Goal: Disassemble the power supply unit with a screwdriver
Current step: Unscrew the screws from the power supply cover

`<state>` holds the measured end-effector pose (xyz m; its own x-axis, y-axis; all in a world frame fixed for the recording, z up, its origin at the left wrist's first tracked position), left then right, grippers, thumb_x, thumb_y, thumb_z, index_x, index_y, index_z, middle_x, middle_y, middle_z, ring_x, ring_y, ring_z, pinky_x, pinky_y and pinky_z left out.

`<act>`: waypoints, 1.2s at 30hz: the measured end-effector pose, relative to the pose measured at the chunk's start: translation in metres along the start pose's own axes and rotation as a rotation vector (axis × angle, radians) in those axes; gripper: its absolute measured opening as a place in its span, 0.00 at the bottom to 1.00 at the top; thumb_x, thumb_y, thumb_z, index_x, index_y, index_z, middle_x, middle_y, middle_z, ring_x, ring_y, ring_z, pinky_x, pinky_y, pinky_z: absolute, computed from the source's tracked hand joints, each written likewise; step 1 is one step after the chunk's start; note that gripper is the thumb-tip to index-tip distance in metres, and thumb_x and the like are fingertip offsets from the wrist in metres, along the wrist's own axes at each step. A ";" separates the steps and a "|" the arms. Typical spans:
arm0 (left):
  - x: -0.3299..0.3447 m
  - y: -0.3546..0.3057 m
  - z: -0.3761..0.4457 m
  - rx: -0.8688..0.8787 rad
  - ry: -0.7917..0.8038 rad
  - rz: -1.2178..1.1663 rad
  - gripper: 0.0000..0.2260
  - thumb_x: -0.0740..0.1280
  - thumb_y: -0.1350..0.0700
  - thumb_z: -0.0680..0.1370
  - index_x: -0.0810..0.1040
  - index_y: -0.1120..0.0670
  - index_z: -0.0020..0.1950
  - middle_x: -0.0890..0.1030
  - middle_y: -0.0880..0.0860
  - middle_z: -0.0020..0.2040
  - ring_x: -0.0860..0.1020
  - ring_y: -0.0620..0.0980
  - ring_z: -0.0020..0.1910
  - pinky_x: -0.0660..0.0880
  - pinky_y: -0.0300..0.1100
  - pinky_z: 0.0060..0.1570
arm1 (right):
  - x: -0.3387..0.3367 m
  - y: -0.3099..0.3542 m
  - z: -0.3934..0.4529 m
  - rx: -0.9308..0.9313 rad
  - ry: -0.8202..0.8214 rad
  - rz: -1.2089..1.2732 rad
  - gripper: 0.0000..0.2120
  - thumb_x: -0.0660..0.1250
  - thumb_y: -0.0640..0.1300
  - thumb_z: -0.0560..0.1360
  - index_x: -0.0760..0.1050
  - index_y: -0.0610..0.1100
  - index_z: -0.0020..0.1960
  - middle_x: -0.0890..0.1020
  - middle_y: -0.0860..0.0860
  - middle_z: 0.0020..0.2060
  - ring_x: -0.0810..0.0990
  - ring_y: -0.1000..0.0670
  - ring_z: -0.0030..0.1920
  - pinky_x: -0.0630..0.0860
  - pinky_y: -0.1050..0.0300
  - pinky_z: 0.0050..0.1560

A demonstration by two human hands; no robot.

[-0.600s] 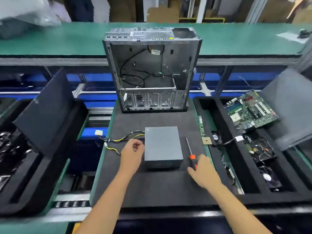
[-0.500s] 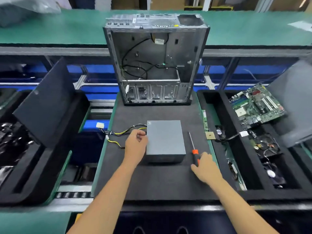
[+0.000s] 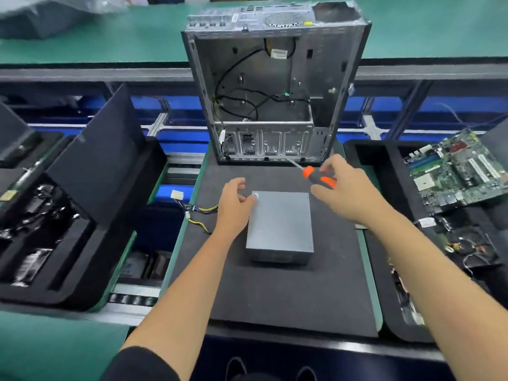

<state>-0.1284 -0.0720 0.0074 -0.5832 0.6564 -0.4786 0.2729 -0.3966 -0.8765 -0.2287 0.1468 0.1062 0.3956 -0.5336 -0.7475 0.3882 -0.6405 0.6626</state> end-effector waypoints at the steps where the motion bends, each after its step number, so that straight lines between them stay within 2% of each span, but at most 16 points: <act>1: 0.002 -0.001 0.001 0.027 0.022 0.024 0.18 0.68 0.56 0.77 0.70 0.54 0.66 0.72 0.47 0.56 0.75 0.43 0.40 0.70 0.26 0.41 | -0.003 0.016 0.007 -0.056 0.025 -0.025 0.11 0.68 0.49 0.73 0.69 0.51 0.52 0.75 0.54 0.41 0.74 0.52 0.34 0.67 0.59 0.29; 4: 0.004 0.002 0.004 0.074 0.054 0.109 0.17 0.67 0.57 0.77 0.72 0.54 0.66 0.74 0.47 0.55 0.76 0.47 0.43 0.72 0.33 0.47 | -0.003 0.056 0.026 -0.188 0.096 -0.100 0.08 0.71 0.50 0.70 0.76 0.49 0.47 0.76 0.56 0.40 0.73 0.58 0.35 0.68 0.61 0.30; 6: 0.004 0.006 0.008 0.090 0.038 0.155 0.13 0.67 0.58 0.77 0.75 0.55 0.62 0.76 0.49 0.54 0.76 0.47 0.44 0.72 0.36 0.47 | 0.003 0.074 0.040 -0.228 0.145 -0.169 0.08 0.73 0.51 0.70 0.79 0.48 0.45 0.75 0.57 0.37 0.72 0.58 0.35 0.67 0.61 0.30; 9: 0.003 0.004 0.019 0.127 0.047 0.170 0.06 0.69 0.58 0.76 0.80 0.55 0.52 0.80 0.50 0.47 0.77 0.47 0.43 0.74 0.37 0.46 | 0.012 0.096 0.063 -0.262 0.193 -0.289 0.10 0.76 0.51 0.67 0.83 0.46 0.43 0.79 0.55 0.35 0.77 0.53 0.38 0.75 0.58 0.35; 11: 0.002 0.005 0.026 0.128 0.090 0.177 0.03 0.70 0.58 0.75 0.81 0.54 0.48 0.81 0.49 0.44 0.77 0.43 0.40 0.75 0.36 0.44 | 0.015 0.108 0.077 -0.257 0.211 -0.347 0.10 0.78 0.51 0.64 0.83 0.47 0.40 0.82 0.51 0.35 0.80 0.48 0.40 0.79 0.56 0.36; 14: -0.003 0.011 0.033 0.068 0.104 0.081 0.03 0.72 0.58 0.73 0.78 0.52 0.44 0.80 0.50 0.38 0.76 0.36 0.34 0.71 0.26 0.34 | 0.021 0.121 0.089 -0.255 0.234 -0.397 0.08 0.77 0.49 0.61 0.83 0.46 0.35 0.82 0.48 0.32 0.78 0.47 0.34 0.73 0.60 0.28; 15: -0.004 0.014 0.035 0.053 0.117 0.057 0.03 0.72 0.58 0.73 0.78 0.53 0.44 0.80 0.50 0.38 0.76 0.35 0.33 0.71 0.25 0.33 | 0.024 0.123 0.091 -0.255 0.245 -0.412 0.08 0.77 0.49 0.61 0.83 0.45 0.35 0.82 0.46 0.31 0.75 0.48 0.32 0.71 0.61 0.28; 19: 0.002 0.016 0.037 0.105 0.194 0.076 0.03 0.71 0.61 0.74 0.82 0.54 0.46 0.82 0.48 0.39 0.77 0.36 0.36 0.71 0.25 0.39 | 0.037 0.126 0.094 -0.218 0.287 -0.424 0.12 0.74 0.47 0.62 0.82 0.39 0.38 0.76 0.43 0.28 0.66 0.49 0.29 0.64 0.62 0.27; 22: 0.002 0.016 0.040 0.129 0.194 0.114 0.04 0.70 0.60 0.74 0.84 0.57 0.48 0.82 0.49 0.43 0.78 0.43 0.41 0.73 0.30 0.46 | 0.044 0.132 0.097 -0.238 0.304 -0.428 0.14 0.73 0.47 0.61 0.81 0.36 0.39 0.79 0.36 0.36 0.65 0.49 0.30 0.62 0.61 0.27; 24: 0.002 0.014 0.040 0.136 0.196 0.120 0.04 0.70 0.61 0.74 0.84 0.57 0.48 0.83 0.50 0.44 0.79 0.45 0.42 0.74 0.34 0.47 | 0.045 0.136 0.098 -0.261 0.314 -0.454 0.14 0.73 0.47 0.61 0.81 0.36 0.39 0.80 0.37 0.35 0.66 0.49 0.30 0.62 0.63 0.25; 28: 0.002 0.011 0.040 0.141 0.191 0.113 0.04 0.70 0.63 0.74 0.84 0.58 0.46 0.81 0.48 0.41 0.78 0.44 0.41 0.74 0.32 0.46 | 0.047 0.140 0.097 -0.280 0.358 -0.490 0.11 0.72 0.46 0.61 0.82 0.38 0.37 0.82 0.42 0.31 0.70 0.48 0.29 0.66 0.61 0.27; 31: 0.002 0.011 0.040 0.114 0.180 0.085 0.04 0.71 0.63 0.73 0.85 0.58 0.45 0.82 0.50 0.42 0.79 0.46 0.40 0.75 0.35 0.45 | 0.050 0.144 0.098 -0.301 0.379 -0.522 0.09 0.72 0.45 0.60 0.82 0.40 0.35 0.82 0.45 0.29 0.72 0.48 0.28 0.66 0.63 0.26; 36: 0.003 0.007 0.041 0.106 0.192 0.071 0.04 0.71 0.64 0.73 0.85 0.58 0.43 0.83 0.52 0.41 0.79 0.44 0.38 0.74 0.29 0.41 | 0.048 0.146 0.099 -0.326 0.379 -0.544 0.07 0.72 0.45 0.60 0.82 0.42 0.33 0.82 0.47 0.27 0.74 0.49 0.28 0.66 0.63 0.25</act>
<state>-0.1593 -0.0989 0.0024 -0.4068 0.7305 -0.5486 0.2205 -0.5043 -0.8349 -0.2352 -0.0271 0.1621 0.3137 0.0779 -0.9463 0.8158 -0.5321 0.2266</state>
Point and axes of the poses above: each hand's wrist, its own z-axis towards the middle knuckle, its own x-axis out of the palm, y = z × x, the point moved 8 cm from there along z, towards the middle knuckle
